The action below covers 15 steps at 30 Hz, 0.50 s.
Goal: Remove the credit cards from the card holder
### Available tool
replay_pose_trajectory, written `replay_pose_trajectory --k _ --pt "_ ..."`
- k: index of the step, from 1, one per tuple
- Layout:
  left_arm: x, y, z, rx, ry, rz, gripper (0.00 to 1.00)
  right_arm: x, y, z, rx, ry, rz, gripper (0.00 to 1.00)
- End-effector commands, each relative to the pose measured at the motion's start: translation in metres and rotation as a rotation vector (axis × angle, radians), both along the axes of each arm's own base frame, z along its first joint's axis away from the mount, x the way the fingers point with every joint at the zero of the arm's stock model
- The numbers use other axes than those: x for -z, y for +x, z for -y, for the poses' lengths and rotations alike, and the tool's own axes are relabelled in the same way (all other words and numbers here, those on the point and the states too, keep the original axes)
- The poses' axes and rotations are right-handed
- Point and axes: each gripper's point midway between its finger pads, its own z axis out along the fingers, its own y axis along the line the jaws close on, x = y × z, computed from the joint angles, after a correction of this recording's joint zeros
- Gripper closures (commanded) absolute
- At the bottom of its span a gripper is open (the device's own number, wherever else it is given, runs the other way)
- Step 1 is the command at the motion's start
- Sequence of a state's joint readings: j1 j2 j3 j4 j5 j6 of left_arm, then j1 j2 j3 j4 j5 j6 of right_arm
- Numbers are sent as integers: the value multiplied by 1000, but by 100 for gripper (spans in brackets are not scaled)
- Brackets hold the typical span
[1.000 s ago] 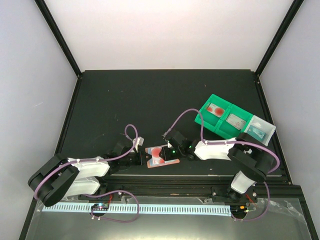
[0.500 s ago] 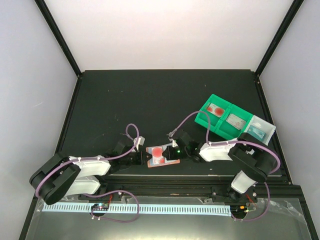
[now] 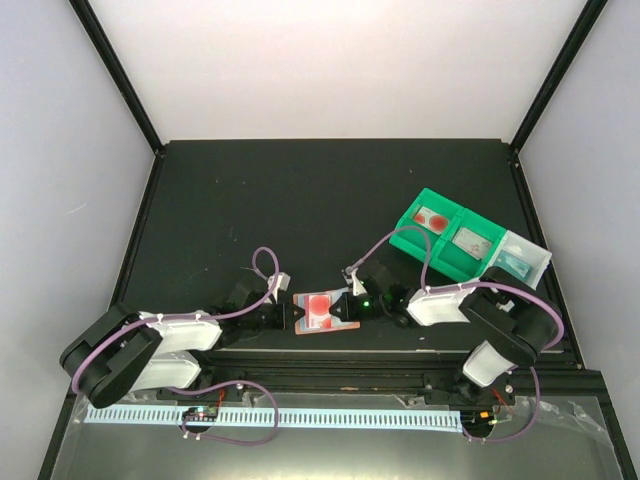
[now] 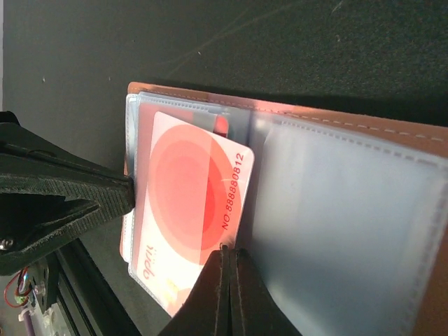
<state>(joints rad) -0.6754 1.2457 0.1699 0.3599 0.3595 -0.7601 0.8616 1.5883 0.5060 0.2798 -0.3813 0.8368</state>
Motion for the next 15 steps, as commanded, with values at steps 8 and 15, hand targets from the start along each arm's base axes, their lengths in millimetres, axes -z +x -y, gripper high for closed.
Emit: replay_pose_trajectory --k 8,15 --pt "24 -7 -16 -23 109 -57 98 -1 4 -6 0 33 -7 85" --pt "24 -6 -16 -23 108 -55 98 4 4 -8 2 41 -16 86"
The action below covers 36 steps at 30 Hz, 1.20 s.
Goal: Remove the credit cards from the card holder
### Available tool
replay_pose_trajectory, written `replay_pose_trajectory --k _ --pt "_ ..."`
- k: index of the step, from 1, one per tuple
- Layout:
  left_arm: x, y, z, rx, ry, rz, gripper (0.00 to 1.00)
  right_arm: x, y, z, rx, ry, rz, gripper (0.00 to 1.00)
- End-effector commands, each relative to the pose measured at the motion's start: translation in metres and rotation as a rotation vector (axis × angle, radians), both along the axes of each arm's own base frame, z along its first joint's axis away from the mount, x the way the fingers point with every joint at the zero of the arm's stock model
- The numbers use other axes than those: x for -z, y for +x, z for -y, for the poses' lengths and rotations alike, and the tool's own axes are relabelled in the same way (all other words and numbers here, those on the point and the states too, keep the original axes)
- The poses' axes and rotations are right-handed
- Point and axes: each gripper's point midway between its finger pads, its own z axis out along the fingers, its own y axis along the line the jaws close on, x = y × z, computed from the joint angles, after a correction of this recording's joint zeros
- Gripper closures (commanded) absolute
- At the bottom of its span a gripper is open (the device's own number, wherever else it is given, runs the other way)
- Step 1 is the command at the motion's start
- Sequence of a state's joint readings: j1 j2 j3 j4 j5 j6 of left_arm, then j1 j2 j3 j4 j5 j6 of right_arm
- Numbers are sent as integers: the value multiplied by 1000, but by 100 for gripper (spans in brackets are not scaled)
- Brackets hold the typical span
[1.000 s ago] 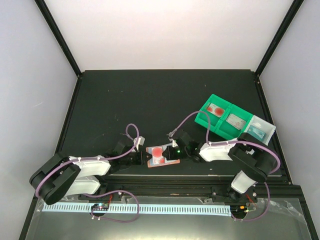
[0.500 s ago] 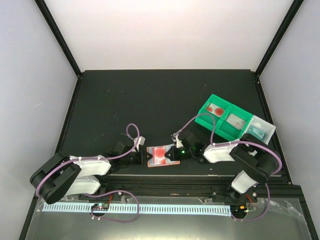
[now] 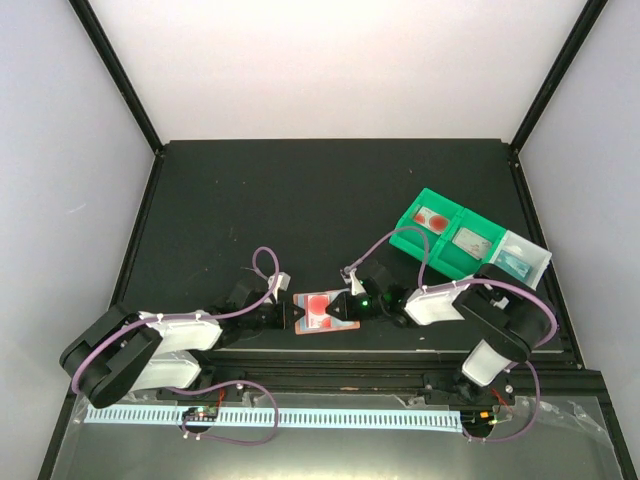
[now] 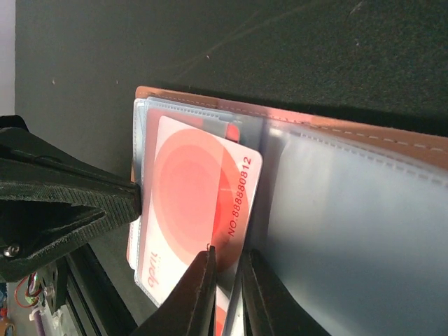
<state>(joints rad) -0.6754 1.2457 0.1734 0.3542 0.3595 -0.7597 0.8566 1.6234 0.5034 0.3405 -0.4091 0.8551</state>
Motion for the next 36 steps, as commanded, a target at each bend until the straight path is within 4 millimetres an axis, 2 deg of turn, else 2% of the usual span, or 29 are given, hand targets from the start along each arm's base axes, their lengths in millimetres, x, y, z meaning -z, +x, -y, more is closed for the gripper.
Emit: replay_pose_trajectory --k 1,5,16,21,25,30,35,36 --pt "24 -7 -16 -23 105 -54 98 2 3 -3 1 8 -1 88" --pt "23 -6 -16 -24 104 -50 99 -1 5 1 6 6 16 99" --pt "24 -6 -16 -22 109 -47 99 -12 17 42 46 -69 82 99" --pt "18 -5 -12 -10 86 -45 96 -25 19 52 27 -104 128 99" --pt "-4 -3 3 30 2 -17 89 -41 17 55 -20 -131 172 99" --pt "-44 0 15 73 -65 43 67 -61 11 60 -94 -163 227 99" --pt "-86 1 15 123 -70 159 52 -85 -11 56 -222 -100 240 99" --pt "-100 -1 15 142 -83 198 50 -88 -16 56 -244 -92 229 99"
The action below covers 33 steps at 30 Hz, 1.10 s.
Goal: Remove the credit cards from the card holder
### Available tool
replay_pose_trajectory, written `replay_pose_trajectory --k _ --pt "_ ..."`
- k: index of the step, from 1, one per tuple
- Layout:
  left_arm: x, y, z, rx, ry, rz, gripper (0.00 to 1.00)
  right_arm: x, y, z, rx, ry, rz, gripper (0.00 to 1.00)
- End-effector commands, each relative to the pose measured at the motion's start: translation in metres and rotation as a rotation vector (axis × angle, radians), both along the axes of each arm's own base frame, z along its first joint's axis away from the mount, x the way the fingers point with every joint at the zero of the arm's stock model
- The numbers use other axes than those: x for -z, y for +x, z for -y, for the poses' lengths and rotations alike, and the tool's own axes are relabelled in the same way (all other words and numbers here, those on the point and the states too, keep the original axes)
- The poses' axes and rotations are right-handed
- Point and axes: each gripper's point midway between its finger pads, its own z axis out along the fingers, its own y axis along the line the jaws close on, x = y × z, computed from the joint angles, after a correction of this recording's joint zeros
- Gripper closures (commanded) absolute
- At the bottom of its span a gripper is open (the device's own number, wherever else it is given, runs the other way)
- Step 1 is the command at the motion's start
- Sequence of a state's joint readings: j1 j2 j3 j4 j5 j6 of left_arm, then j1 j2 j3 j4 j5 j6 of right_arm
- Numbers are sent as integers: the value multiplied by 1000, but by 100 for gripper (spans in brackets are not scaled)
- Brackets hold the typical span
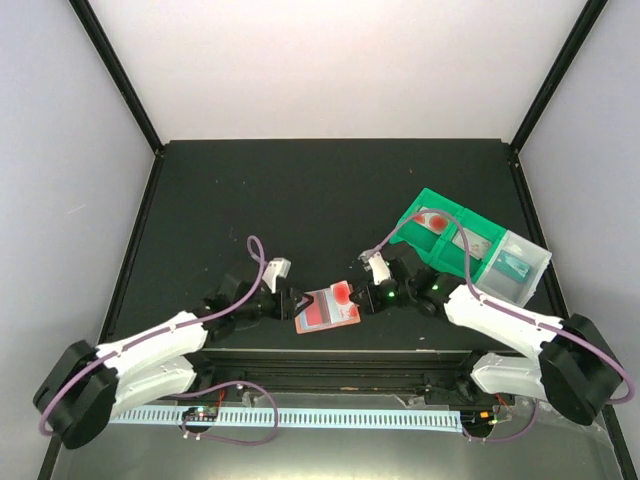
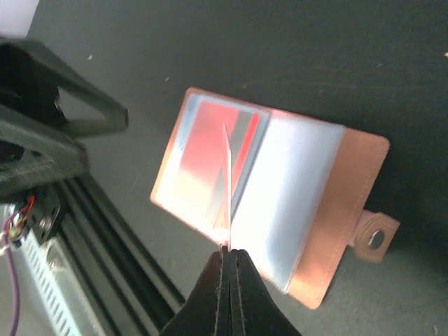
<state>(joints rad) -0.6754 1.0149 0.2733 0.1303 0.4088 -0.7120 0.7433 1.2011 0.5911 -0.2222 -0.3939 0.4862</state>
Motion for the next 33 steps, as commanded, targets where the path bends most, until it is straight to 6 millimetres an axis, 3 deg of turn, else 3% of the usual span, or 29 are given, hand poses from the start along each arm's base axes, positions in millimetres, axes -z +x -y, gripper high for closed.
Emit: replay_pose_trajectory --k 1,5,8,13,18,20,24,27,33 --pt "-46 -7 4 98 -15 121 48 -15 -24 3 -138 1 -22 99" --pt "-78 -26 12 230 -81 191 39 -38 -40 -5 -236 80 -22 99" --pt "-90 -39 15 305 -121 189 37 -61 -52 -14 -324 174 -13 99" --pt "-94 -55 21 385 -172 141 41 -95 -74 -26 -463 345 -20 99" --pt "-94 -63 27 458 -202 93 45 -110 -82 -30 -512 432 -32 99" --pt "-96 -66 30 477 -228 83 52 -111 -82 -30 -508 434 -35 99" --pt "-97 -65 32 461 -278 72 81 -110 -83 -30 -510 439 -39 99" --pt "-100 -65 32 444 -313 77 97 -106 -81 -29 -490 425 -37 99" --pt "-103 -64 32 425 -350 85 98 -105 -73 -32 -443 427 -33 94"
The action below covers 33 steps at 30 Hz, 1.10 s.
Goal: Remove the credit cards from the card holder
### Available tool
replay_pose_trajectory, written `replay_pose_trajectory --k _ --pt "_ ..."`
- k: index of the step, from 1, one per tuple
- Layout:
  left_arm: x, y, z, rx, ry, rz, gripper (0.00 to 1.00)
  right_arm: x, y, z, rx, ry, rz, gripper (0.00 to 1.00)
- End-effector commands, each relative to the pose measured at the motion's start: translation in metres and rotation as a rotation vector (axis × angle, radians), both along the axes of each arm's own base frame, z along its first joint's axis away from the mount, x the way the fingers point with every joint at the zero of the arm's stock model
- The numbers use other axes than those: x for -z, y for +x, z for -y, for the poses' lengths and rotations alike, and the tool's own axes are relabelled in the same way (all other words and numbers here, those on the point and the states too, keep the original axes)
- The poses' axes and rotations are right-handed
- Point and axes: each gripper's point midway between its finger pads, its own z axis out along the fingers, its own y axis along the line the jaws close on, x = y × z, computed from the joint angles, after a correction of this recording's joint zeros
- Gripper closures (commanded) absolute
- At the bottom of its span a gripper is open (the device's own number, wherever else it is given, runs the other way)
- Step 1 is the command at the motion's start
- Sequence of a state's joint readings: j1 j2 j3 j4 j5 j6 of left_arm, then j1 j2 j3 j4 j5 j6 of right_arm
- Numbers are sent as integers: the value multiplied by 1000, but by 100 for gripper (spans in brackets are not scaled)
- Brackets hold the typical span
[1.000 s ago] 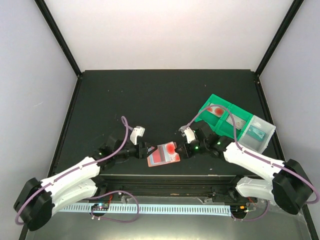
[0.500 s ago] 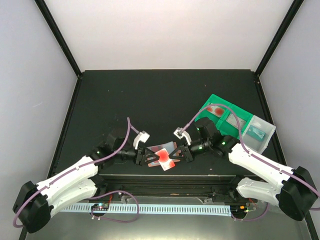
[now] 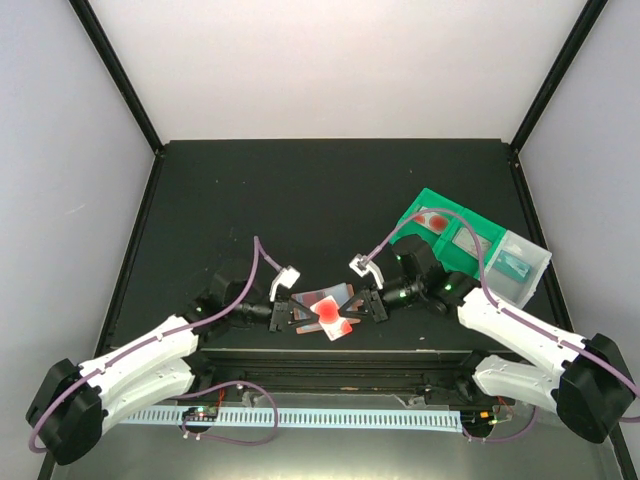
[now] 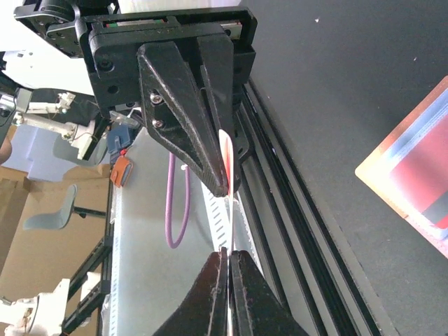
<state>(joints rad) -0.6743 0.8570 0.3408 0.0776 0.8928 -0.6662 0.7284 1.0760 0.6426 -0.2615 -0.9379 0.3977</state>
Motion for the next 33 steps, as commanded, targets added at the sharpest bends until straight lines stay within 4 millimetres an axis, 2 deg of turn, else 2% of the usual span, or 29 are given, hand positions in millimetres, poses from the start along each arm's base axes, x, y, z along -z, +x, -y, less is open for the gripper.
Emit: replay_pose_trajectory --k 1,4,7,11,15,17,21,26,33 --pt "-20 7 4 -23 -73 45 98 -17 2 -7 0 71 30 94" --pt "-21 7 4 -29 -80 48 98 -17 6 -8 21 66 28 91" --pt "-22 10 3 -53 -82 49 98 -18 15 -7 88 49 31 75" --pt "-26 19 -1 -134 -99 49 99 -30 26 -7 189 99 0 59" --pt "-31 31 -7 -232 -103 63 98 -27 42 -5 335 121 -60 38" --pt "-35 36 -10 -273 -112 74 98 -23 50 -3 402 128 -102 34" --pt "-44 50 -17 -382 -146 58 98 -20 57 -1 481 189 -178 32" --pt "-50 60 -25 -481 -238 3 98 -22 59 -5 469 224 -185 34" --pt "-55 71 -31 -562 -317 -30 99 -25 60 -15 494 269 -227 44"
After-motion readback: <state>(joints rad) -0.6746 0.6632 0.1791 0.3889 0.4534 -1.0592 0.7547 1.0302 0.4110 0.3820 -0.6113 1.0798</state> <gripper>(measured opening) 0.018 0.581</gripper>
